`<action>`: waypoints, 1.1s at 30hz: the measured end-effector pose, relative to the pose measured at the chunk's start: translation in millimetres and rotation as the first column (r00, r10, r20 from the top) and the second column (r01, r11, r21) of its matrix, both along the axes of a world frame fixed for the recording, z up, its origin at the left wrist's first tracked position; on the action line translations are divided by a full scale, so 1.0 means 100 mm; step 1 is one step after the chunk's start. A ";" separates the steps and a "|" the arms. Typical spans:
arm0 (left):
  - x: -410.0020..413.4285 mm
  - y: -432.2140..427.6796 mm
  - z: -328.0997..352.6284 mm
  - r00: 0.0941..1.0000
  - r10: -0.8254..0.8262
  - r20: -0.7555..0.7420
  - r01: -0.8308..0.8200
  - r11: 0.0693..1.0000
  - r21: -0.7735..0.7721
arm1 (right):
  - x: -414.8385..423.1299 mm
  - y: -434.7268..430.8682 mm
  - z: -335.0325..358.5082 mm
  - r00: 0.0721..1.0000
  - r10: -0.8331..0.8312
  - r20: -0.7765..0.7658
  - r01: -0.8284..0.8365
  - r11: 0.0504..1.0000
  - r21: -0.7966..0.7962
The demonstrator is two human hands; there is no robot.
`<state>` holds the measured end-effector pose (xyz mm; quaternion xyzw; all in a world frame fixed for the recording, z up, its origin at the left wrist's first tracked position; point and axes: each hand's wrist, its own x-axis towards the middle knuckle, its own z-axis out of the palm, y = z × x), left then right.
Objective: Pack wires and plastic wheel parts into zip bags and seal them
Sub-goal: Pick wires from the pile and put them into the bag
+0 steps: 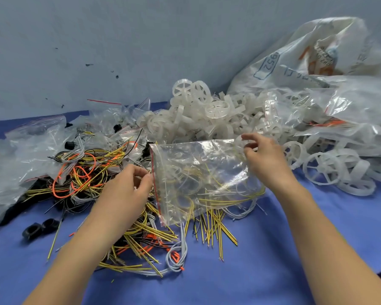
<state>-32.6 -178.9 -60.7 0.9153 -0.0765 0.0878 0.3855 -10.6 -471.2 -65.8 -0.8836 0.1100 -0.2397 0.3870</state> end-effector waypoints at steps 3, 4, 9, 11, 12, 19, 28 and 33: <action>-0.15 0.01 0.03 0.981 -0.179 0.076 0.164 0.971 0.174 | 0.00 -0.02 0.02 1.000 -0.004 0.011 0.004 0.999 -0.032; -0.21 0.02 0.02 0.966 -0.254 0.049 0.239 0.949 0.206 | 0.00 -0.04 0.02 1.000 0.000 0.015 0.000 1.000 0.008; -0.40 0.14 -0.03 0.918 -0.396 -0.023 0.375 0.847 0.376 | 0.04 -0.20 0.08 0.994 -0.079 0.078 0.046 0.935 0.353; -0.44 0.18 -0.04 0.896 -0.439 -0.062 0.428 0.821 0.379 | 0.04 -0.24 0.11 0.991 -0.098 0.087 0.052 0.904 0.423; -0.46 0.19 -0.04 0.889 -0.452 -0.074 0.444 0.812 0.379 | 0.04 -0.24 0.10 0.991 -0.101 0.086 0.054 0.901 0.430; -0.54 0.00 -0.10 0.889 -0.458 0.012 0.401 0.790 0.464 | -0.11 0.36 0.25 0.965 0.238 0.109 -0.240 0.971 0.010; -0.06 0.42 -0.13 0.998 0.016 0.057 -0.033 0.947 0.320 | -0.23 1.66 -0.15 0.945 0.270 -0.187 -0.326 0.838 -0.437; 0.11 0.48 -0.13 0.986 0.103 0.133 -0.133 0.960 0.245 | -0.12 1.53 -0.11 0.946 0.244 -0.212 -0.310 0.875 -0.373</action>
